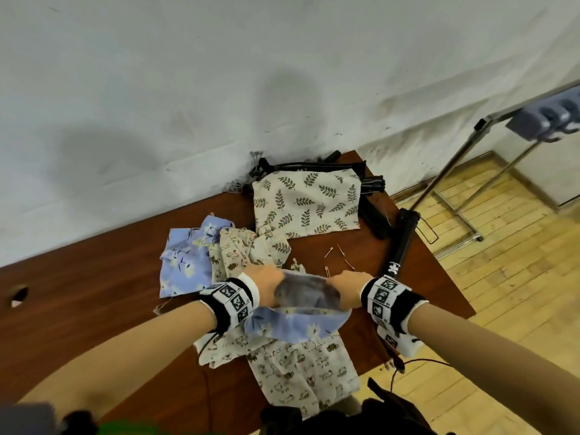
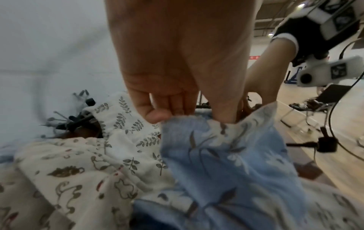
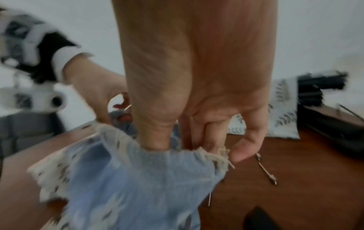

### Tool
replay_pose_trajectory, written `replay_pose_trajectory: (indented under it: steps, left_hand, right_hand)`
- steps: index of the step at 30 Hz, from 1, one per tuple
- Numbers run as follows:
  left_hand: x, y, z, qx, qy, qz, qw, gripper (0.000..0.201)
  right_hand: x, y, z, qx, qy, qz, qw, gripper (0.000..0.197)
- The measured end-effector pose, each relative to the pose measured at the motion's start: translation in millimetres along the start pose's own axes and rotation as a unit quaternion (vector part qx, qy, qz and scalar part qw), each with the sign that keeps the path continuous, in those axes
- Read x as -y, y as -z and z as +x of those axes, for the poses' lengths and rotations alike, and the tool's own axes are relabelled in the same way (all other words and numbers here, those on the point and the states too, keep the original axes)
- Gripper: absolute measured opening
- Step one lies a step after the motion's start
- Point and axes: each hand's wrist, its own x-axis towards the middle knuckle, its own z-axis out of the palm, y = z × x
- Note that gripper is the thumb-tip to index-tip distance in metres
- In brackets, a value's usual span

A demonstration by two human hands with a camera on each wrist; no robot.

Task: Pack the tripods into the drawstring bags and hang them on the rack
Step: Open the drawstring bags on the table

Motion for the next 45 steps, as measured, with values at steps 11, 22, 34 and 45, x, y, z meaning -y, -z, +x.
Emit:
replay_pose_trajectory:
  steps: [11,22,34,45]
  left_hand:
    - [-5.5,-40.2,4.5,0.028,-0.044,0.022,0.998,0.061]
    - [-4.2,-61.1,5.4,-0.009,-0.022,-0.148,0.989,0.062]
    - [7.5,-61.2,6.1,0.003,-0.042,-0.194,0.980,0.087]
    - [-0.4,-45.8,-3.8,0.026,-0.084,-0.263,0.961,0.114]
  right_hand:
    - [-36.1,-18.5,35.1,-0.033,0.002,0.390,0.920,0.015]
    - [-31.3,-27.4,90.3,-0.138,-0.159,0.254,0.944,0.020]
    - [-32.6,-8.3,75.6,-0.147,-0.135,0.262,0.944,0.020]
    - [46.2,-10.2,-10.1,-0.084,0.176,0.284,0.939,0.011]
